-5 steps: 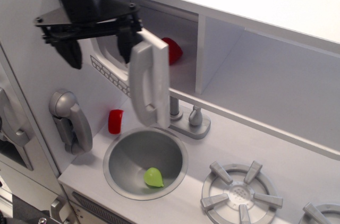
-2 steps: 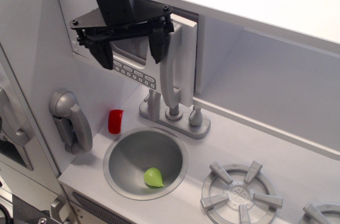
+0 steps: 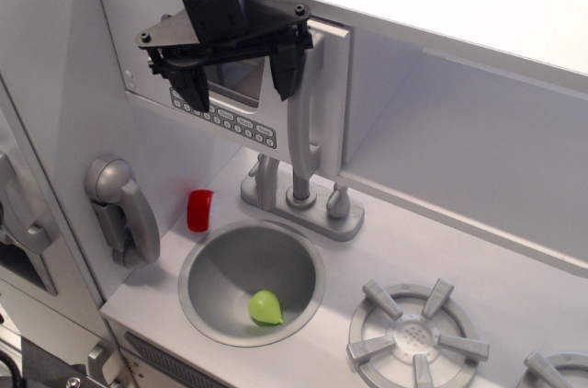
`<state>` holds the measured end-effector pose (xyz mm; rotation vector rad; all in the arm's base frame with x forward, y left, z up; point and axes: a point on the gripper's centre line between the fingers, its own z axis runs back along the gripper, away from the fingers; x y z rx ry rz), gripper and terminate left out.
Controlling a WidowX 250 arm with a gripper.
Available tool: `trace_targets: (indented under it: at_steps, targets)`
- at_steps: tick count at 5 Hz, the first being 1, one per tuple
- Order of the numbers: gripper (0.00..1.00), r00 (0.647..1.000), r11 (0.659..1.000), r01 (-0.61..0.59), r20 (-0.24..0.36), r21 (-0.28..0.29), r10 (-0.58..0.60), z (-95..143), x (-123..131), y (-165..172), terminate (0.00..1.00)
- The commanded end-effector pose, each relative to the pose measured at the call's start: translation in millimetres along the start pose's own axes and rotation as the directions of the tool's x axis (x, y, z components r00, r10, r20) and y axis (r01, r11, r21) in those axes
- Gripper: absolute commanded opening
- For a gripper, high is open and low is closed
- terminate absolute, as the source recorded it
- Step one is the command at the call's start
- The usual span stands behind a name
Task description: Close microwave
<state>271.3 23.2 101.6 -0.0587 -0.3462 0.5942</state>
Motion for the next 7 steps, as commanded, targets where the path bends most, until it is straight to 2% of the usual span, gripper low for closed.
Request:
trace_targets:
  at_steps: [1,2,3,4,5,6,7]
  targets:
    - [1.00,0.967,0.998,-0.005,0.253,-0.065,0.022,21.1,23.9,-6.0,0.00]
    - [1.00,0.964,0.997,0.040,0.266,-0.059,-0.023,29.0,23.8,5.0,0.00]
    - [1.00,0.992,0.998,-0.063,0.107,0.011,0.061,36.7,9.4,36.0,0.00]
    - [1.00,0.999,0.995,-0.043,-0.007,0.086,0.043,39.4,-17.2,64.2,0.00]
    - [1.00,0.998,0.995,0.000,-0.067,0.096,0.006,37.9,-29.8,79.8,0.00]
    - [1.00,0.998,0.995,0.000,-0.067,0.096,0.006,37.9,-29.8,79.8,0.00]
    - [1.00,0.998,0.995,0.000,-0.067,0.096,0.006,37.9,-29.8,79.8,1.00]
